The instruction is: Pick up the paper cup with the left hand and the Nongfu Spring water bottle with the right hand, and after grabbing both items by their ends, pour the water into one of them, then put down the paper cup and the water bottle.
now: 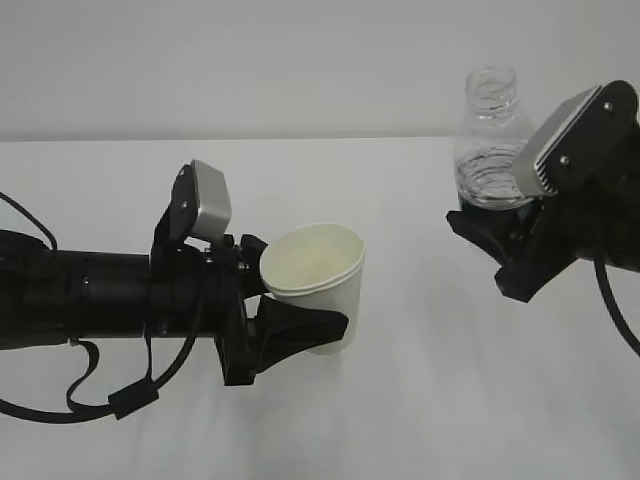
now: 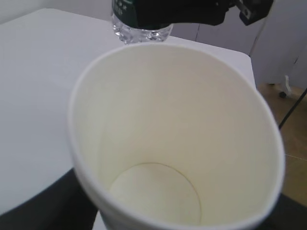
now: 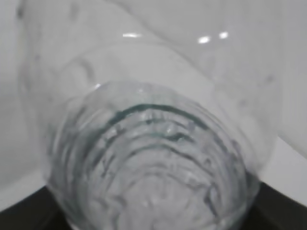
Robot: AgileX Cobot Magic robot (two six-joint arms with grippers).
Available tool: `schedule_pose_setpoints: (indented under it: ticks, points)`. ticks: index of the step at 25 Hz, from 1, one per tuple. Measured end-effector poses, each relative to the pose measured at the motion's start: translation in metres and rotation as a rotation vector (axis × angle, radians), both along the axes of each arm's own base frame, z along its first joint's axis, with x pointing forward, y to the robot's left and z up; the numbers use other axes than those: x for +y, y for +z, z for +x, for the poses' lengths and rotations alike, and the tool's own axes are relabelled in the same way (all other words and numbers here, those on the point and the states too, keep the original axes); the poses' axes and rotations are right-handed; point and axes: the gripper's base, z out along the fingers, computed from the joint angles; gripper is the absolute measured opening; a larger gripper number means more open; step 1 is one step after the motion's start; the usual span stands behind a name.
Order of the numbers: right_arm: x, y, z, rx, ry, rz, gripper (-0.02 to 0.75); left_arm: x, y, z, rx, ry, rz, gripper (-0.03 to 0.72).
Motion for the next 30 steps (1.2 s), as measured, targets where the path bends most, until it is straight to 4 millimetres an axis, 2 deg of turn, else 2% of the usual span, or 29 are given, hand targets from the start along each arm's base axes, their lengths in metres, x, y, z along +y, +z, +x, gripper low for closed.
schedule_pose_setpoints:
  ticks: [13, 19, 30]
  points:
    - [0.009, -0.001, -0.001, 0.01, 0.055, -0.134, 0.502, -0.009, -0.003, -0.007, 0.001, -0.026, 0.04, 0.502]
    - [0.009, 0.001, 0.0, -0.003, 0.071, -0.16, 0.502, -0.015, 0.005, 0.005, -0.022, -0.014, 0.056, 0.501]
    - [0.009, 0.02, 0.014, -0.067, 0.065, -0.243, 0.502, -0.022, 0.016, 0.019, -0.069, 0.007, 0.067, 0.501]
